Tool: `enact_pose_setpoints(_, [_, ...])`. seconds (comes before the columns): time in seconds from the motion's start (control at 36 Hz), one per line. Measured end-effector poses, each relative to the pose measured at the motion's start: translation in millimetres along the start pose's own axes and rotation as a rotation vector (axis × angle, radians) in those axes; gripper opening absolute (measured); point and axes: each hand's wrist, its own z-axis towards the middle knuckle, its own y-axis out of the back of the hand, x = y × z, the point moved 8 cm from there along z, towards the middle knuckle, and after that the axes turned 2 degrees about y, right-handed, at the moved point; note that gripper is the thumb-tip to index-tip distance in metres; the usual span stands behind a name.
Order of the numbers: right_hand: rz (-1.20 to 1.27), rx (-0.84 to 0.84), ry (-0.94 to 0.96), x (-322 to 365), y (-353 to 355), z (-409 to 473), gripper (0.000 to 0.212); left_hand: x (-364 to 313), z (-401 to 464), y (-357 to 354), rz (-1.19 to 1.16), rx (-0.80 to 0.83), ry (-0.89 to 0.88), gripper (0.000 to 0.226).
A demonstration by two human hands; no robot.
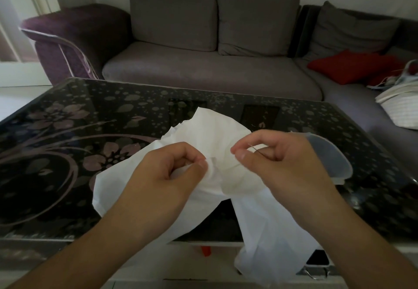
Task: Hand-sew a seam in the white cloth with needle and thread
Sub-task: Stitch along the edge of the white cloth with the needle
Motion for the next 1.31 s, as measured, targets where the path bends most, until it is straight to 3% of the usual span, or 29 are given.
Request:
enact_pose_setpoints(0.11, [0.007,0.108,0.08,11,-5,-6,0.003,-3,0,-1,0.019,0.002,-0.023,0.014])
enact_pose_setpoints(0.19, [-0.024,0.137,0.107,14,-12,-9,0.009,-5,0,-2,0.007,0.008,-0.039,0.014])
enact_pose_setpoints(0.64, [0.042,-0.001,0.061,4,6,-4,0.01,-8,-2,0,0.033,-0.004,-0.032,0.014])
enact_pose_setpoints(0.81, [0.004,0.134,0.172,19,-11,-10,0.007,-10,-3,-2,0.034,0.006,-0.042,0.014])
enact_pose_setpoints(1.08, [-0.178,0.05,0.21,14,-19,-11,0.013,-15,-6,-5,0.076,0.01,-0.07,0.014])
enact_pose_setpoints(1.31, [-0.097,0.005,0.172,15,-5,-9,0.017,-13,-4,-3,0.091,0.006,-0.053,0.013])
